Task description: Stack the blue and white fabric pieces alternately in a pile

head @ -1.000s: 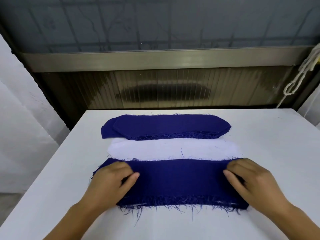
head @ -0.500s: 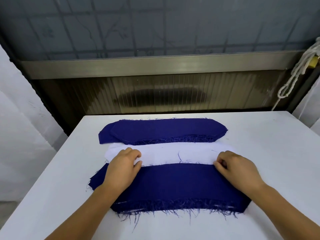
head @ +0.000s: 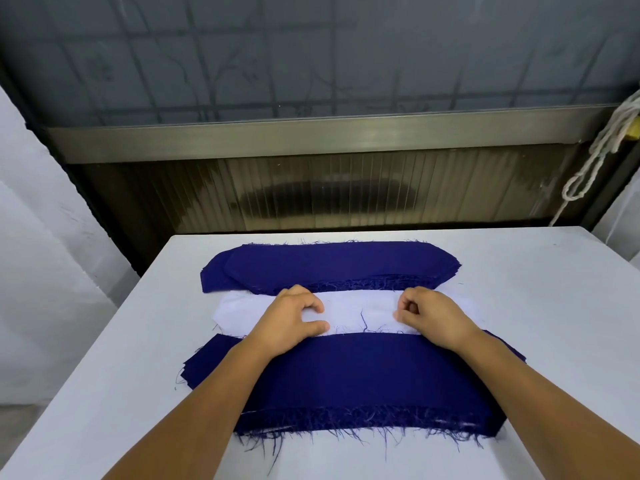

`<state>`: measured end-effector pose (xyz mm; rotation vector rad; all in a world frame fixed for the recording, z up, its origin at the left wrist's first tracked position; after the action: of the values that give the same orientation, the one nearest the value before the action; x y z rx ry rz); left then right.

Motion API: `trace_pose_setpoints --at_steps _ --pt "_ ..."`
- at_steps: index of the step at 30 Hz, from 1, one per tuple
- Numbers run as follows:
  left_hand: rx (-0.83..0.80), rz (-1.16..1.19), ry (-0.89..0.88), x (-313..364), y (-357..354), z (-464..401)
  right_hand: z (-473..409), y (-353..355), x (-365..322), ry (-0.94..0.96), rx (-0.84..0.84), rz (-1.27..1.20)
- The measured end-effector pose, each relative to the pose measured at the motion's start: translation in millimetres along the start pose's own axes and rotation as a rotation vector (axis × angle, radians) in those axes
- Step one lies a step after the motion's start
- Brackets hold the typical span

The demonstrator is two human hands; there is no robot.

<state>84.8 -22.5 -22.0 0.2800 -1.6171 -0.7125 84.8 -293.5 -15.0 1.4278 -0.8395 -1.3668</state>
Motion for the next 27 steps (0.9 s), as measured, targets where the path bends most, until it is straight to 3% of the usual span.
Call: trace_pose_setpoints --at_steps 11,23,27 --pt "0.036 -0.119 -0.094 2.2 -4.1 3.8 -14.6 8.1 -5.7 -0.039 -0.126 0.155" --pt "0.107 -0.226 -0.137 6.0 -3.4 4.7 -17.7 7.4 -4.3 -0.072 -0.120 0.107" --pt "0.126 -0.317 -0.120 6.9 -3.8 3.8 -10.7 5.1 -8.1 -0.052 0.001 0.152"
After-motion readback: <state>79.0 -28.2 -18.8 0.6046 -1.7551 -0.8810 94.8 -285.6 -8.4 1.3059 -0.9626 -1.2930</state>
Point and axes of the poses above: each hand's wrist, its own z-axis away from the middle knuckle, its own y-axis out of the back of the hand, x = y × z, the point moved 4 cm from there along -z, towards the middle knuckle, and after that the axes turned 13 degrees about z, right-handed, at the moved point
